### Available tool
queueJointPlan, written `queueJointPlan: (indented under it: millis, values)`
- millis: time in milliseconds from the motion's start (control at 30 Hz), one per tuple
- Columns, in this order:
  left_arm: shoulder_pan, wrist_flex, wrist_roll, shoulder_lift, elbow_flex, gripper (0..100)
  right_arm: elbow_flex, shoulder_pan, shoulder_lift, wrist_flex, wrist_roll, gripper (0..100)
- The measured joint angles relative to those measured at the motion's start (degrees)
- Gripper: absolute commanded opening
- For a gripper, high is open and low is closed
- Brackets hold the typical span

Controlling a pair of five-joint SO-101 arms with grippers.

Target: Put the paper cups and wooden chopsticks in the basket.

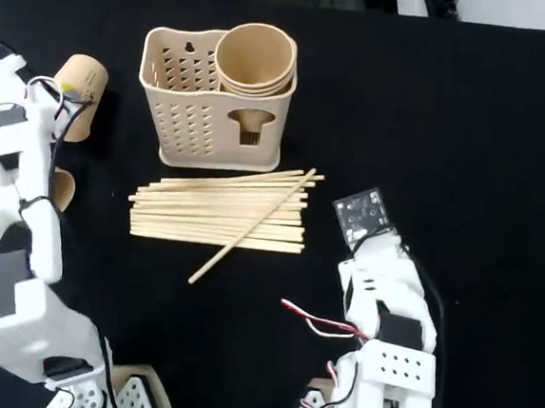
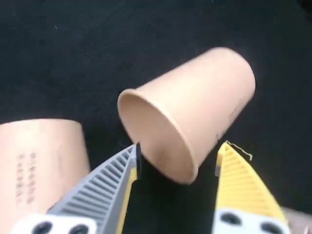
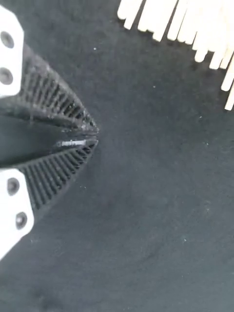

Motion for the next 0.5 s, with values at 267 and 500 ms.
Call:
queueJointPlan:
  millis: [267, 500]
  values:
    - [3.34, -10.55, 3.6, 5.45, -0.09, 14, 0.53, 0.0, 0.0, -0.35, 1.41, 1.2]
    - [3.52, -17.41, 0.79, 6.33, -0.09, 3, 0.53, 0.0, 0.0, -0.35, 1.67, 1.2]
